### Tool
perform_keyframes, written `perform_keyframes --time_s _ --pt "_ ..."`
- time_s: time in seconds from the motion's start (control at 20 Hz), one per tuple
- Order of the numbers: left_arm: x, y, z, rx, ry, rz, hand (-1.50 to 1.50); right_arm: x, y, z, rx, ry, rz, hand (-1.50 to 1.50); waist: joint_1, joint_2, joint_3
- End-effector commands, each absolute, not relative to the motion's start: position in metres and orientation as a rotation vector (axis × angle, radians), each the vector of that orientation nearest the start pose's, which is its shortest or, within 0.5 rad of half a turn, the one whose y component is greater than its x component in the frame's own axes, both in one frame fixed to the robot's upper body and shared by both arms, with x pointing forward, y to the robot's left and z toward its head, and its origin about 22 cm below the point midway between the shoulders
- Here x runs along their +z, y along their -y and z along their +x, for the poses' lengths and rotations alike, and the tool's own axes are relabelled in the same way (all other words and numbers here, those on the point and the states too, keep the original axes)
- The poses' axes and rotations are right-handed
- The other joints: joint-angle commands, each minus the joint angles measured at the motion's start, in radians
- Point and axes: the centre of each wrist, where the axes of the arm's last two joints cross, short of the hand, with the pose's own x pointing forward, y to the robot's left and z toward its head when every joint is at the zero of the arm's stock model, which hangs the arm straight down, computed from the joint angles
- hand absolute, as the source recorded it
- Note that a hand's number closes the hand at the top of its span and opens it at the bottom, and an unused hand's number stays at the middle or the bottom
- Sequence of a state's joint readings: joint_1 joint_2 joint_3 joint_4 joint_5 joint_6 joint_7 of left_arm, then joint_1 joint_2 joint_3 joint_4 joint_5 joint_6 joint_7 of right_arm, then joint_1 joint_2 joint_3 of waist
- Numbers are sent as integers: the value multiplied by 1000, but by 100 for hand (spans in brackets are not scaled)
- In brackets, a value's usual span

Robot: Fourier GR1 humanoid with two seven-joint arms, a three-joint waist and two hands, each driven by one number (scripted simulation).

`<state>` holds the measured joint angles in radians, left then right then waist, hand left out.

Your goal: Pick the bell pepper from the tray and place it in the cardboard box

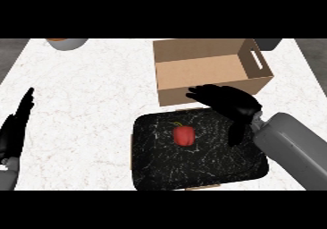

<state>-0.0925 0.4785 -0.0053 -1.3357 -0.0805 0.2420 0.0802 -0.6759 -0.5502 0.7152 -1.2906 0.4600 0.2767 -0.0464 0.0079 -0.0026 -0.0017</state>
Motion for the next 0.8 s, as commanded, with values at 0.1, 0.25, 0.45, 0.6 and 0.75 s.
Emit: perform_keyframes --time_s 0.1,0.25,0.45,0.6,0.75 --pt "32 -371 268 -214 1375 651 0 106 128 347 1865 1225 -383 -150 1 2 1" --pt "0 -350 264 -219 1379 642 0 82 109 332 1887 1185 -430 -150 -5 2 1" --pt "19 -365 258 -216 1379 663 0 73 121 338 1883 1170 -436 -150 -2 2 2" --pt "8 -352 267 -233 1367 646 0 46 112 341 1889 1182 -419 -150 -2 4 2" --pt "17 -352 267 -215 1365 635 0 49 95 336 1890 1169 -404 -150 -4 3 2"
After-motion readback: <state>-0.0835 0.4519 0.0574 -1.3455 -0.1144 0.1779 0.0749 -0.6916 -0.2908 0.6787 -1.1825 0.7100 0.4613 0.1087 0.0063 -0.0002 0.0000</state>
